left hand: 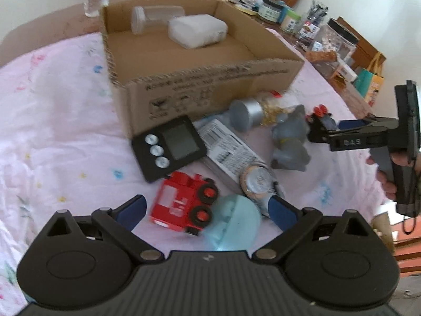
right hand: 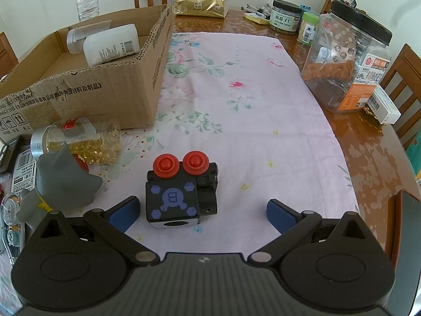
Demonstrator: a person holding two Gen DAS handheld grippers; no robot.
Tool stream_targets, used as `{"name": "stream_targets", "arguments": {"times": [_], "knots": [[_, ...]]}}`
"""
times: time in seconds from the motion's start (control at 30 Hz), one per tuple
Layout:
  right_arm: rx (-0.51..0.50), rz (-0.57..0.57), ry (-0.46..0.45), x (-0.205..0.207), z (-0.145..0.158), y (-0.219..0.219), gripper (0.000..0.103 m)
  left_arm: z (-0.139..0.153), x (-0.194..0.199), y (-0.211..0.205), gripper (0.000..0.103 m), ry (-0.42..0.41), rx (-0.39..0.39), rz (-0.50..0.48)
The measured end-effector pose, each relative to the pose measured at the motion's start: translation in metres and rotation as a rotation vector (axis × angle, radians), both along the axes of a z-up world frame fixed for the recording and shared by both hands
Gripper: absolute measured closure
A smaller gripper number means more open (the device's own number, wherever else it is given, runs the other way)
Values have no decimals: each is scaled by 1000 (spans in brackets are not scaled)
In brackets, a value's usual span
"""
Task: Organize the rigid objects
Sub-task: 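Grasp the red S.L train with left tool while right tool grasps black toy car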
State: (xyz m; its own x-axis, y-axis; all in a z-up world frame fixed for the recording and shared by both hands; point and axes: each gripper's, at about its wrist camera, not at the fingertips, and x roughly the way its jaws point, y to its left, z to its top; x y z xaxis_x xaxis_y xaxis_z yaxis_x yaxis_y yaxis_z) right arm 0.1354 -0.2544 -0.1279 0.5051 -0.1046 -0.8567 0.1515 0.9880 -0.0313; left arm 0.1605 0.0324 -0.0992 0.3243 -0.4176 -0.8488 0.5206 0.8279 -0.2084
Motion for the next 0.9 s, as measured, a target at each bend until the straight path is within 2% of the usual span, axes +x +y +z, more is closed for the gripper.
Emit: {"name": "stream_targets", "arguments": {"times": [0.1,0.2,0.3,0.57,0.77,0.9], "knots": [[0,1,4,0,0,0,0,0,5,5,22,-31,23,20],[1,0,9,1,0,0,0,-6,8,3,25,-47,63,-7],[1,1,11,2,0,0,0,-8,8,3,26,-65,82,-12],[-1,14,2,1,0,0,0,-14,16,28,31,-79,163,109],[-2,31,-8,0,-1,0,0,-20,9,29,31,-56,143,153],[-5,46,-11,1,-1,0,0,-21,6,27,31,-78,146,191]]}}
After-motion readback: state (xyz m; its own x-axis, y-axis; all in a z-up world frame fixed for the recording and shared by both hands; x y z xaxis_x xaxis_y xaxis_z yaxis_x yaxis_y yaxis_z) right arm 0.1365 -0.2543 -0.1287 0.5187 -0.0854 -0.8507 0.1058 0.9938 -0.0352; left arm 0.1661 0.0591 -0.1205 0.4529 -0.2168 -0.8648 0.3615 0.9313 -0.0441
